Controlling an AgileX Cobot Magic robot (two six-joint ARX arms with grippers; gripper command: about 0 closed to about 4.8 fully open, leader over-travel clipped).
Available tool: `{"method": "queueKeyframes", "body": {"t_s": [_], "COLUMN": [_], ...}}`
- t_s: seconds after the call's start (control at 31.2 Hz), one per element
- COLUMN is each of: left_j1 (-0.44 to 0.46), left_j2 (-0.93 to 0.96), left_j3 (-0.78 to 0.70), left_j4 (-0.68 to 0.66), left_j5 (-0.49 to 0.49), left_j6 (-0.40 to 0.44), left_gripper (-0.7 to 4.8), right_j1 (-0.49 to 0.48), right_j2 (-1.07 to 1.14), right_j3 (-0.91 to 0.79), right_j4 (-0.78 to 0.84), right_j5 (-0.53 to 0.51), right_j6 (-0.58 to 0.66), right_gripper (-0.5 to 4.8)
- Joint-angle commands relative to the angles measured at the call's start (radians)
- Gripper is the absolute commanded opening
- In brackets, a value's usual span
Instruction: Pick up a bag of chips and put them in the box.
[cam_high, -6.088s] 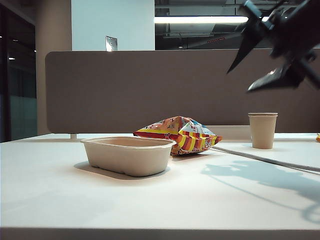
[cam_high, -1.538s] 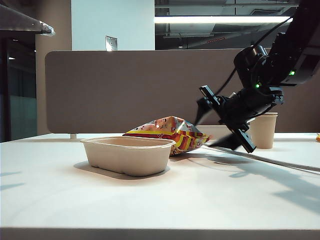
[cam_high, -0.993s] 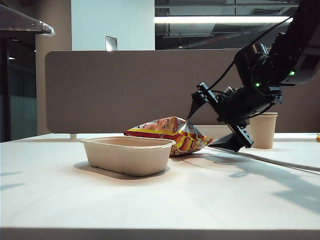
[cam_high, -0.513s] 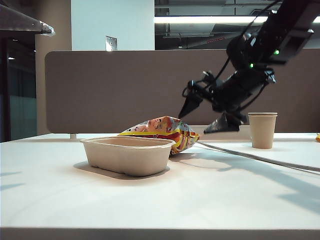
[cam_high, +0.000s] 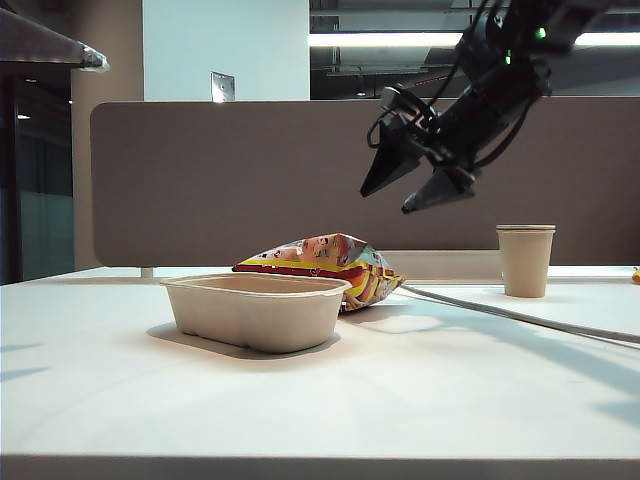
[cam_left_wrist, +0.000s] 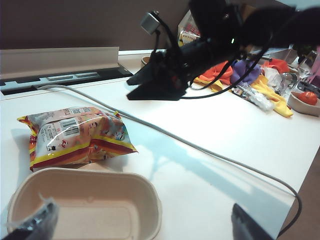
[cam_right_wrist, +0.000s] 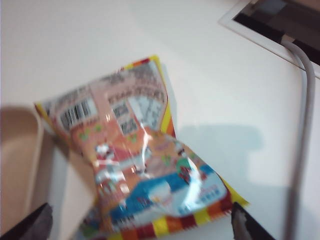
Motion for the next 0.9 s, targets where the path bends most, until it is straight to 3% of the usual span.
{"method": "queueKeyframes", "body": {"t_s": [0.03,0.32,0.51,0.9], "left_j1": [0.0,0.0,0.0,0.0], "left_j2": [-0.001,-0.001,-0.001,-0.001], "left_j3": [0.005,0.005,0.005,0.004], "left_j4": [0.006,0.006,0.002,-0.039], "left_j5": [0.003,0.003,0.007,0.011], "left_j6": [0.016,0.015,0.014,0.015], "left_gripper": [4.79,4.79,4.79,4.79], "right_j1": [0.016,0.093,0.132,0.134], "right_j2": [-0.005,-0.003,0.025,0.093], "right_j3": [0.067,0.162,0.166,0.166], "right_j4": [-0.162,-0.221,-0.185,-0.098], "right_j5": [0.092,0.174,0.214,0.188], "right_j6": [-0.209,-0.338,-0.344,-0.31], "right_gripper": [4.79,4.79,4.79,4.79]}}
